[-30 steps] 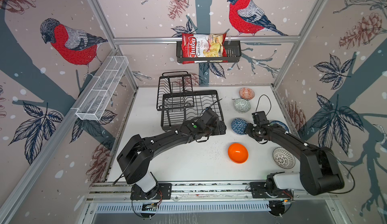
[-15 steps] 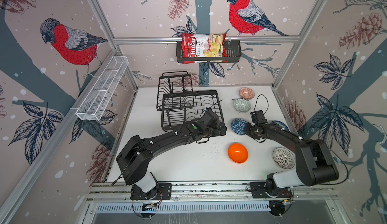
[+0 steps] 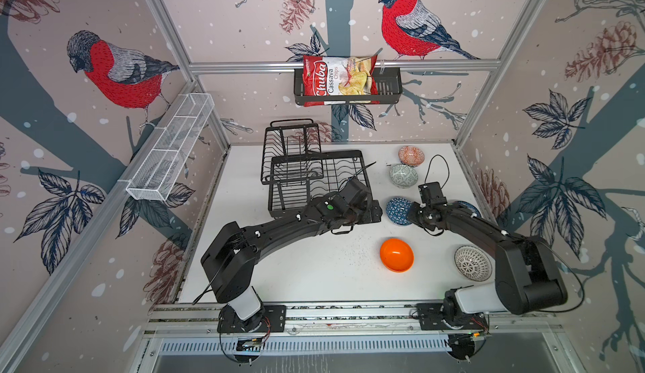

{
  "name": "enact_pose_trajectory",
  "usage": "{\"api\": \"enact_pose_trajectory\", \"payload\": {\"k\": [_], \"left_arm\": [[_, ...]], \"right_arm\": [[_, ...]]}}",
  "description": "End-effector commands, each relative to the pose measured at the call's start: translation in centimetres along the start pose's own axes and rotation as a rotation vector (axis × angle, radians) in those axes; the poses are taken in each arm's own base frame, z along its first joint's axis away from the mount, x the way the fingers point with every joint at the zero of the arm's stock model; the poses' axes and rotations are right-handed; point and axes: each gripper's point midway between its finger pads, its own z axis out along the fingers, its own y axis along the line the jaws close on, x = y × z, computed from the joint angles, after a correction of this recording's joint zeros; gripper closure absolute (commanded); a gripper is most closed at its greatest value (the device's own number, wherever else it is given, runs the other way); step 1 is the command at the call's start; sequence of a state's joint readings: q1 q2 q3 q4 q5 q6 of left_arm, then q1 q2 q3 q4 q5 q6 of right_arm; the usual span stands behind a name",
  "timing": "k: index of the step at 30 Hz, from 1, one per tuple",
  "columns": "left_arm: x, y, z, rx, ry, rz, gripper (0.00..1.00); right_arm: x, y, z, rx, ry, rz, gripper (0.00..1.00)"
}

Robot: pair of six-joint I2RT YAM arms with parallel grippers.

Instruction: Load the bowls into the dish rack

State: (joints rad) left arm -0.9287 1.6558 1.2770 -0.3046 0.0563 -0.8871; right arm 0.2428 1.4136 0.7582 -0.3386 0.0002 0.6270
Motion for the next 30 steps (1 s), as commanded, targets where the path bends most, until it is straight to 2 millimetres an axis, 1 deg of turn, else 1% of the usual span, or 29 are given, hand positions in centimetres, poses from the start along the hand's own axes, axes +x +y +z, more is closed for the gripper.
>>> {"api": "enact_pose_trajectory", "payload": {"k": [1,4,6,11,13,14,15,18,19,24,26,30], "left_arm": [[-0.1,-0.7,0.2,0.003,0.022,0.021,0.11],[-0.5,-1.0,0.6,-0.014,0.034,0.044,0.16],[-0.8,-1.2,1.0,-0.03,0.044,0.051,0.18],[-1.6,-2.1,1.6,-0.022,0.06,0.045,0.24],[-2.2,-2.2,1.5,-0.023,0.048,0.028,0.26],[-2.5,-2.2,1.6,-0.025,0.042,0.022,0.27],[-2.8,-2.2,1.6,-0.027,0.035,0.016,0.29],[-3.6,-2.2,1.5,-0.027,0.019,-0.005,0.3],[-3.8,-2.5,1.5,-0.018,0.011,-0.003,0.3],[-4.4,-3.0,1.4,0.002,-0.011,0.002,0.34],[-4.6,-2.7,1.4,-0.017,-0.021,0.004,0.39],[-4.9,-1.6,1.3,-0.044,-0.025,-0.012,0.53]], "right_arm": [[-1.2,0.5,-1.1,-0.007,-0.046,0.003,0.93],[-2.1,1.0,-2.2,-0.018,-0.076,0.002,0.93],[-2.7,1.7,-3.1,-0.037,-0.102,-0.003,0.95],[-4.5,3.6,-6.1,-0.088,-0.188,-0.014,0.95],[-4.8,4.2,-6.7,-0.1,-0.202,-0.015,0.96],[-5.1,4.6,-7.8,-0.124,-0.227,-0.015,0.97],[-5.3,5.0,-8.2,-0.138,-0.235,-0.016,0.98],[-5.4,6.2,-9.1,-0.174,-0.247,-0.02,0.98],[-5.2,6.6,-9.4,-0.184,-0.248,-0.024,0.98],[-4.2,8.3,-9.9,-0.203,-0.255,-0.052,0.98],[-3.8,8.9,-10.2,-0.217,-0.263,-0.058,0.99],[-3.3,9.7,-10.9,-0.249,-0.28,-0.057,0.98]]}}
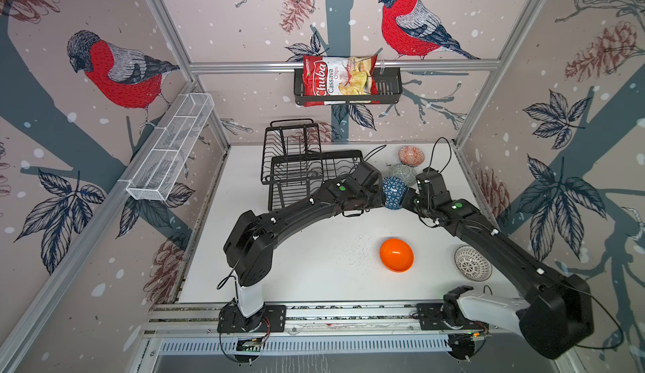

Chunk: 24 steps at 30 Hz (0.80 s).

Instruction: Load the bowls into the dish rack

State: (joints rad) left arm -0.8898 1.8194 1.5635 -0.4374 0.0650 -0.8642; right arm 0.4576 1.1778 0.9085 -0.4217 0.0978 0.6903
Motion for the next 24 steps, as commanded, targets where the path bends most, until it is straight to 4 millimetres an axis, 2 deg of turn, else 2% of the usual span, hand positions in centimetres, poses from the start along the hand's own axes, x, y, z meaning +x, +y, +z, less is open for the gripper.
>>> {"api": "enact_pose_trajectory", "payload": {"k": [1,9,12,13,18,24], "left_arm": [[-0.5,0.9,-0.2,-0.029,-0.018,-0.01,0.56],[-0.3,1.6,-0.2,-0.031,-0.011,-0.028,0.8],[0.1,1.7,0.0,-0.027,0.0,-0.03,0.98],[0.2,1.7,0.0,-0.027,0.003,-0.031,1.0],[0.6,2.0,0.1,-0.032,0.017,-0.038,1.0],[0.2,2.1,-0.6,-0.032,-0.012,-0.048,1.0]], "right_arm": [[-1.0,1.0,-0.5,-0.033,-0.062,0.034,0.98],[0.1,2.3,-0.6,-0.065,-0.059,0.023,0.98],[0.3,2.7,-0.7,-0.067,-0.062,0.02,0.98],[0.4,2.8,-0.8,-0.069,-0.061,0.02,0.98],[0.9,3.3,-0.7,-0.076,-0.056,0.019,0.93],[1.3,3.3,-0.4,-0.063,-0.042,0.014,0.85]]}}
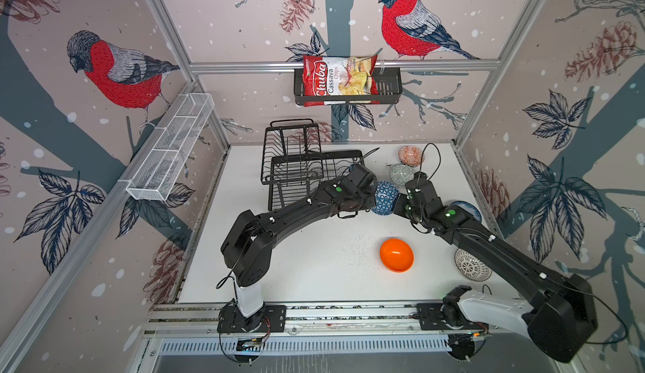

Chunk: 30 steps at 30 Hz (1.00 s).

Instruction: Load the bowls into the dish rack

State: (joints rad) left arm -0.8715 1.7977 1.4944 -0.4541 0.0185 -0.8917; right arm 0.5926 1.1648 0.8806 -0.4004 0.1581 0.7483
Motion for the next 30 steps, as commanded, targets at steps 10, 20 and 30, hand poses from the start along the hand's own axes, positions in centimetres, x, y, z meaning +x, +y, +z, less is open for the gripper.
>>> {"api": "enact_pose_trajectory", "payload": {"k": [10,20,30], "left_arm": [[-0.8,-0.7,-1.1,0.05,-0.042,-0.011,1.0],[-2.3,-0.2,-2.1,0.029,-0.113,-0.029,1.0],[-5.0,1.0,-4.6,0.003,-0.244,-0.045,1.0]], "right_arm": [[-1.8,1.7,0.2,-0.026,-0.032,0.053,0.63],[-2.9,3.3,-0.3,-0.052,-0.015,0.065,0.18],[-4.6,4.5,-2.0,-0.087,-0.045,0.112,0.0]]}}
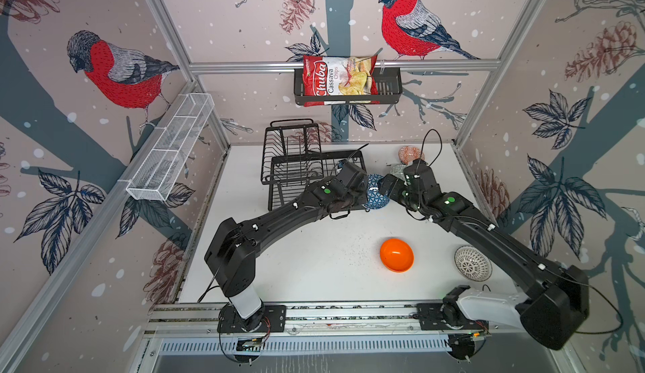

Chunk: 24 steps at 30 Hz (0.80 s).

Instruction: Load the bowls into the dish rack

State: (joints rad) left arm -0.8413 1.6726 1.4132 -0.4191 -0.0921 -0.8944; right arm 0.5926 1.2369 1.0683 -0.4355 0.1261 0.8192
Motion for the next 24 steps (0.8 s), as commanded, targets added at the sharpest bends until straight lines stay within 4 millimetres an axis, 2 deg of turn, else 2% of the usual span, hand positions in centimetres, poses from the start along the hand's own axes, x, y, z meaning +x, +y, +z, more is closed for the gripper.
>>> {"api": "enact_pose_trajectory", "payload": {"k": [1,5,14,22,24], "left_arm": [[-2.6,-0.5,-0.9,0.023,-0.104,-0.021,1.0],[-4.5,-0.3,-2.0,0.012,-0.18,-0.022,1.0],[-8.8,-1.4,-5.0,0.044,-0.396,-0.014,1.0],[-12.2,-1.1,-7.4,0.0,-0.588,-0.015,1.0],[-13.3,-1.1,-8.3,-0.003,-0.659,-0.007,1.0]], "right_arm": [[-0.8,0.6,-0.9,-0.008,-0.016,0.031,0.0],[-2.3,1.5,-2.0,-0.021,-0.044,0.05,0.0],[-6.2,4.5,-5.1,-0.124,-0.101,0.211,0.0],[-8.9,7.9,-7.2,-0.28,-0.117,0.357,0.01],[-9.5,9.3,-7.8,-0.335,-0.106,0.403,0.0]]}}
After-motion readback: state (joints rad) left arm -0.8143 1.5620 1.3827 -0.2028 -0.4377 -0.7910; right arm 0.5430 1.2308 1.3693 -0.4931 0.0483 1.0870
